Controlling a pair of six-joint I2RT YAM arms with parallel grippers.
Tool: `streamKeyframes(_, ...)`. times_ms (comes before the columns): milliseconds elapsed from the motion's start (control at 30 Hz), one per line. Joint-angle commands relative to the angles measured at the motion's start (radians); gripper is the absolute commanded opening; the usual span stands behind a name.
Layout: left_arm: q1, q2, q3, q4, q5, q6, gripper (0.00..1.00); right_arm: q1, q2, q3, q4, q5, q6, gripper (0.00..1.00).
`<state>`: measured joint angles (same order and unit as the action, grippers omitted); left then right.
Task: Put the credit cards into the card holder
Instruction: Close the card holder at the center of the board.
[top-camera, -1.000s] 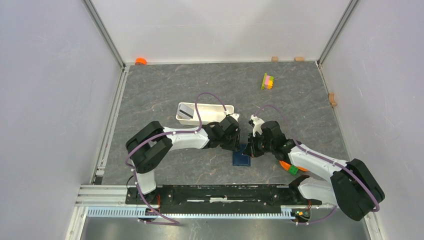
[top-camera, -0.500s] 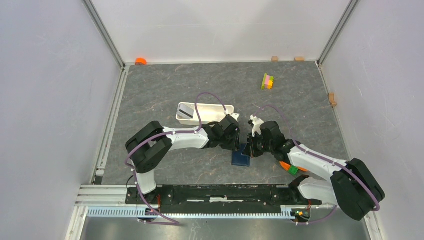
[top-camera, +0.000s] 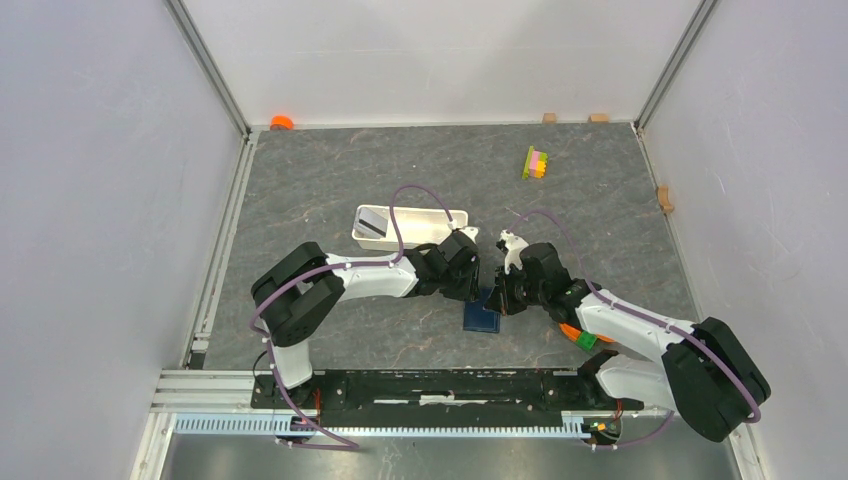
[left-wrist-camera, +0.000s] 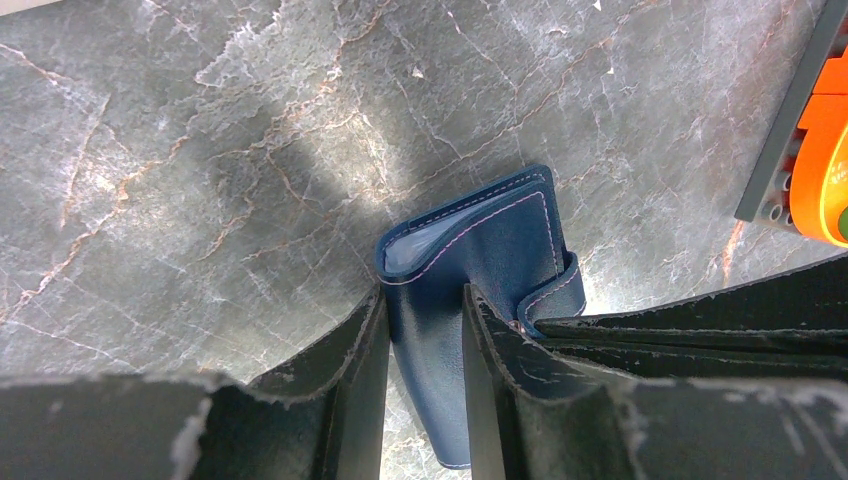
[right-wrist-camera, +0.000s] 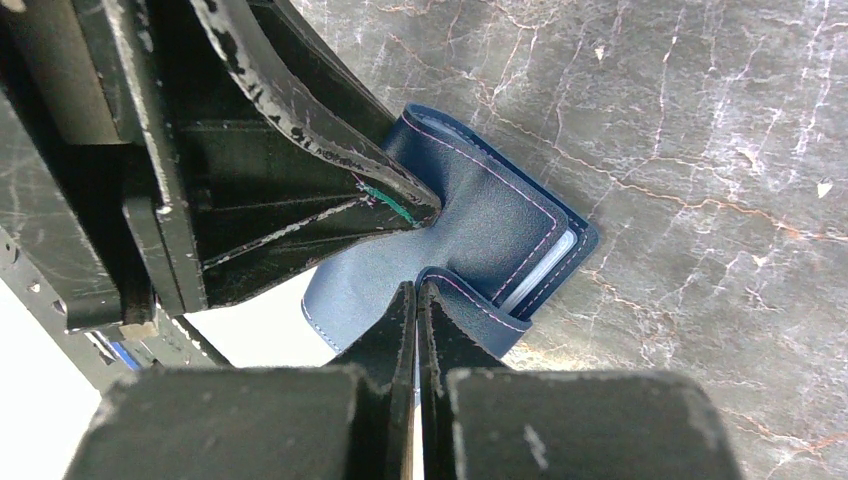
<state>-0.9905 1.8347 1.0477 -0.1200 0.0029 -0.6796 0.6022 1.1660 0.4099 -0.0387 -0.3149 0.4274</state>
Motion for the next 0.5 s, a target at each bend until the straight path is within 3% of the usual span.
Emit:
streamKeyframes(0, -0.016, 0.115, -0.052, -0.098, -0.041, 0.047, 0.35, 0.047, 0.011, -0.006, 0.126, -0.104, 0.046, 0.0)
streamKeyframes(467, -0.016, 0.118, -0.049, -0.098, -0.042, 0.048, 0.35, 0.059, 0.003, -0.006, 0.131, -0.118, 0.052, 0.0)
